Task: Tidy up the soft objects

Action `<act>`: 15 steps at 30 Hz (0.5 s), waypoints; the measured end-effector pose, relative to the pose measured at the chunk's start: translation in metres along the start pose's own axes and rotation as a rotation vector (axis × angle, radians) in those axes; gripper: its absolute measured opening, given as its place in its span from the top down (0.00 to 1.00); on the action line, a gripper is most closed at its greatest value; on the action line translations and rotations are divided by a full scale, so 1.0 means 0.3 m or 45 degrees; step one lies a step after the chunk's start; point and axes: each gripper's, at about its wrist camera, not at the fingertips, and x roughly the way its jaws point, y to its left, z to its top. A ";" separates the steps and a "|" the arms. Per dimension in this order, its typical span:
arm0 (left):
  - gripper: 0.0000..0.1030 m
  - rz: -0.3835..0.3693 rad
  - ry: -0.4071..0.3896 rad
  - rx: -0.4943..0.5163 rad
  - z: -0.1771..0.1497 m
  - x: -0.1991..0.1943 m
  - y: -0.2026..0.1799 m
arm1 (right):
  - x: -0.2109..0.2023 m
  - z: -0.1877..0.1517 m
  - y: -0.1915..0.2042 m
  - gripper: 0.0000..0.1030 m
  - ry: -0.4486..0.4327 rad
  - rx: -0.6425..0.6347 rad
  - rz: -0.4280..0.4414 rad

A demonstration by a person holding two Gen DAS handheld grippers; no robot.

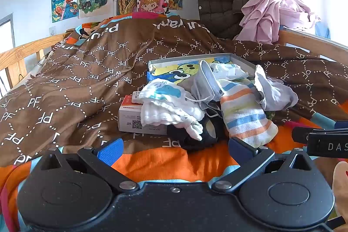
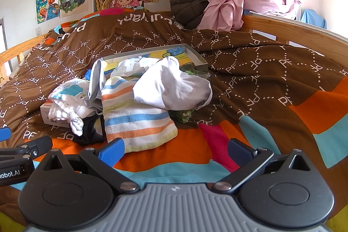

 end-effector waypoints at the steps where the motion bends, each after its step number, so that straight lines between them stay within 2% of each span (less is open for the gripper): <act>1: 0.01 -0.001 0.000 -0.001 0.000 0.000 0.000 | 0.000 0.000 0.000 0.00 0.000 0.000 0.000; 15: 0.01 0.002 0.001 0.001 -0.002 0.002 -0.003 | 0.001 0.001 0.000 0.00 0.000 0.000 0.001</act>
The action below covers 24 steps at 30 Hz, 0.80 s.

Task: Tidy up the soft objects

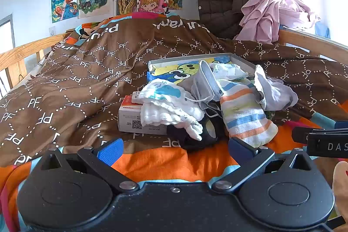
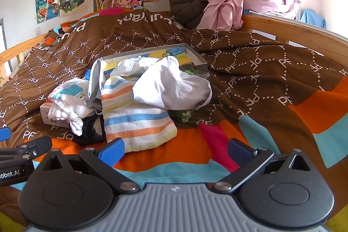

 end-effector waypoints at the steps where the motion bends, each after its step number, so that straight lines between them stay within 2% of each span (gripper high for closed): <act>1: 0.01 0.001 0.002 0.000 0.000 -0.001 0.001 | 0.000 0.000 0.000 0.00 -0.001 0.000 0.000; 17: 0.01 -0.013 0.000 -0.003 -0.008 0.000 0.004 | -0.003 0.001 -0.001 0.00 0.000 0.000 -0.003; 21: 0.01 -0.043 0.010 -0.058 -0.008 0.003 0.015 | -0.013 0.008 -0.002 0.00 -0.010 0.008 0.001; 24: 0.01 -0.019 0.016 -0.073 -0.002 0.009 0.017 | -0.017 0.017 -0.011 0.00 -0.030 0.010 0.019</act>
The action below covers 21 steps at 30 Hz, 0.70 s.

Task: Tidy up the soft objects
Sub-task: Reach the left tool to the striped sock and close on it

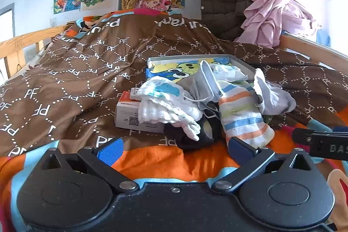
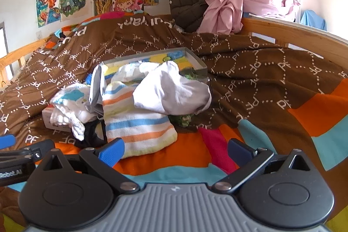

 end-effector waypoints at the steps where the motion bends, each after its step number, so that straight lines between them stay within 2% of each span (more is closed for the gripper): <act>1: 0.01 0.009 0.003 -0.003 0.004 0.003 -0.001 | -0.003 0.003 -0.002 0.00 -0.009 -0.006 0.007; 9: 0.01 0.024 0.032 -0.033 0.069 0.082 -0.043 | 0.019 0.081 -0.046 0.00 -0.113 -0.098 0.026; 16: 0.01 -0.037 0.085 -0.041 0.087 0.178 -0.107 | 0.135 0.152 -0.106 0.00 -0.124 -0.125 0.115; 21: 0.01 -0.103 0.103 -0.038 0.066 0.233 -0.148 | 0.231 0.178 -0.146 0.00 -0.083 -0.121 0.190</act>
